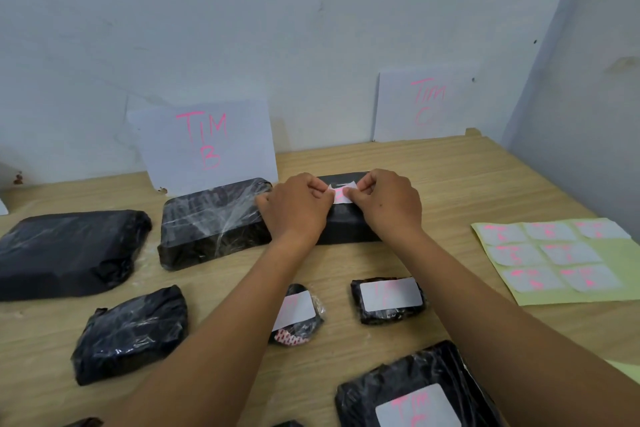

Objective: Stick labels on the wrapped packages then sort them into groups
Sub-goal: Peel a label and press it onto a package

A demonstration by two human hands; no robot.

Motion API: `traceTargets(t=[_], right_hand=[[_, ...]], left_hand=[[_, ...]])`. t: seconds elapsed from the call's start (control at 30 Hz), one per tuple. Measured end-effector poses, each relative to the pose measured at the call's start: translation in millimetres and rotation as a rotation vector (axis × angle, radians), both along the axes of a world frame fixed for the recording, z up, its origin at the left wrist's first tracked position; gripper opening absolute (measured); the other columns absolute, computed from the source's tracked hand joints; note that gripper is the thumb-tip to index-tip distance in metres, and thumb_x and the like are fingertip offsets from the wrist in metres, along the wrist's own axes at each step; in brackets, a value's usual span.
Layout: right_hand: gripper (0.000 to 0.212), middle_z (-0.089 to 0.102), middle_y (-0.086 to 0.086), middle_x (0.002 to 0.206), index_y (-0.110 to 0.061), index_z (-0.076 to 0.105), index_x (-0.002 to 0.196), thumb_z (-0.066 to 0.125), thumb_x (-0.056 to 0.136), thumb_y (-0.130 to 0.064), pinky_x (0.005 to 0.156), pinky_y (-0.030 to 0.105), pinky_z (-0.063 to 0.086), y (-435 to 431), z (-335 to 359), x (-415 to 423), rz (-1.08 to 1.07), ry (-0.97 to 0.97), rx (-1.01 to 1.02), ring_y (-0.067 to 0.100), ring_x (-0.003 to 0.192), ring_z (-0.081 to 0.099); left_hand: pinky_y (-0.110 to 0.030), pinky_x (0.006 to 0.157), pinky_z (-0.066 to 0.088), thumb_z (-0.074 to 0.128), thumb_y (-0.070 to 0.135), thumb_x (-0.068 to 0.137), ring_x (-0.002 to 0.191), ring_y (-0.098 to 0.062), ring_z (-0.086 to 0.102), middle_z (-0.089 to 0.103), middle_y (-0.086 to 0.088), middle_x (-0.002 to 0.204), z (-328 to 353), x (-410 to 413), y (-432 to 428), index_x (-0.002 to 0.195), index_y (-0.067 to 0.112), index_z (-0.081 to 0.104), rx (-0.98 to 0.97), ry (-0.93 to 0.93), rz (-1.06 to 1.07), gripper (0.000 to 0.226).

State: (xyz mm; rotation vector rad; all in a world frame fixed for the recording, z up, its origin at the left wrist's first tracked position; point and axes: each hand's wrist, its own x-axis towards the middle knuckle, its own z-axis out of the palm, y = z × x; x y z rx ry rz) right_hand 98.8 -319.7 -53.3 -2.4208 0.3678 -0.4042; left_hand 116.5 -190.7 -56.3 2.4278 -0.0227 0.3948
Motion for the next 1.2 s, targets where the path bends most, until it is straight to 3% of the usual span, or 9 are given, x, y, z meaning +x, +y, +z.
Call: traceTargets(t=[0.27, 0.4, 0.63, 0.73, 0.8, 0.9, 1.03, 1.13, 1.2], right_hand=[[0.030, 0.064, -0.002, 0.093, -0.019, 0.055, 0.094, 0.059, 0.087, -0.048, 0.079, 0.037, 0.046, 5.8, -2.5, 0.8, -0.051, -0.034, -0.144, 0.022, 0.092, 0.058], [0.027, 0.063, 0.001, 0.098, -0.016, 0.053, 0.100, 0.056, 0.091, -0.041, 0.080, 0.038, 0.046, 5.7, -1.5, 1.7, -0.049, -0.022, -0.156, 0.024, 0.094, 0.057], [0.015, 0.062, 0.006, 0.101, -0.011, 0.049, 0.106, 0.044, 0.098, -0.023, 0.080, 0.039, 0.046, 1.4, 2.2, 3.0, -0.014, 0.030, -0.201, 0.026, 0.093, 0.056], [0.013, 0.060, 0.003, 0.100, -0.012, 0.051, 0.105, 0.042, 0.097, -0.019, 0.075, 0.034, 0.044, -5.5, 0.4, 0.2, 0.056, -0.004, -0.152, 0.021, 0.089, 0.054], [0.014, 0.059, 0.001, 0.101, -0.014, 0.054, 0.106, 0.044, 0.097, -0.020, 0.073, 0.031, 0.042, -11.8, 0.2, -5.7, 0.139, -0.058, -0.107, 0.018, 0.088, 0.054], [0.022, 0.057, 0.000, 0.111, -0.018, 0.060, 0.114, 0.047, 0.097, -0.025, 0.080, 0.033, 0.046, -18.6, 0.6, -16.2, 0.270, -0.113, -0.255, 0.018, 0.096, 0.054], [0.032, 0.056, -0.004, 0.128, -0.023, 0.058, 0.126, 0.043, 0.099, -0.032, 0.086, 0.035, 0.040, -18.6, -1.0, -27.8, 0.440, -0.123, -0.536, 0.023, 0.109, 0.047], [0.035, 0.058, -0.008, 0.129, -0.021, 0.060, 0.124, 0.040, 0.099, -0.036, 0.083, 0.036, 0.039, -19.7, -5.8, -31.0, 0.483, -0.107, -0.657, 0.024, 0.105, 0.046], [0.039, 0.065, -0.007, 0.120, -0.018, 0.066, 0.115, 0.039, 0.097, -0.039, 0.077, 0.037, 0.040, -20.1, -7.1, -32.7, 0.476, -0.114, -0.687, 0.025, 0.098, 0.050]], left_hand=[[-0.036, 0.087, 0.028, 0.056, 0.057, 0.084, 0.094, -0.014, 0.059, 0.065, 0.014, 0.084, -2.6, 4.3, -3.6, 0.082, 0.035, 0.053, 0.106, -0.015, 0.036, 0.022], [-0.034, 0.085, 0.027, 0.054, 0.047, 0.091, 0.091, -0.016, 0.058, 0.063, 0.010, 0.082, -3.9, 1.5, -4.7, 0.099, 0.029, 0.051, 0.132, -0.049, 0.040, 0.020], [-0.031, 0.085, 0.023, 0.050, 0.031, 0.095, 0.090, -0.018, 0.056, 0.059, 0.007, 0.082, -2.0, 2.7, -2.6, 0.106, 0.025, 0.048, 0.084, -0.035, 0.029, 0.013], [-0.030, 0.087, 0.023, 0.048, 0.026, 0.096, 0.091, -0.019, 0.056, 0.059, 0.006, 0.078, -2.1, 2.2, 3.4, 0.106, 0.024, 0.050, 0.029, -0.017, -0.052, 0.011], [-0.032, 0.094, 0.033, 0.048, 0.025, 0.096, 0.087, -0.018, 0.056, 0.056, 0.008, 0.075, -2.6, -0.1, 11.5, 0.108, 0.024, 0.055, -0.016, -0.038, -0.178, 0.013], [-0.039, 0.090, 0.043, 0.050, 0.028, 0.096, 0.092, -0.017, 0.052, 0.057, 0.005, 0.092, -4.9, -10.0, 22.0, 0.113, 0.024, 0.064, 0.099, -0.155, -0.335, 0.022], [-0.038, 0.107, 0.024, 0.043, 0.026, 0.099, 0.128, -0.019, 0.043, 0.055, 0.004, 0.135, -9.5, -23.5, 21.6, 0.125, 0.023, 0.061, 0.363, -0.264, -0.458, 0.032], [-0.038, 0.119, 0.003, 0.033, 0.026, 0.103, 0.141, -0.010, 0.027, 0.041, 0.006, 0.148, -10.2, -25.3, 21.6, 0.140, 0.020, 0.045, 0.402, -0.140, -0.537, 0.039], [-0.036, 0.120, -0.001, 0.029, 0.028, 0.103, 0.143, -0.007, 0.021, 0.035, 0.005, 0.151, -10.9, -24.9, 24.9, 0.144, 0.019, 0.037, 0.444, -0.109, -0.564, 0.042]])
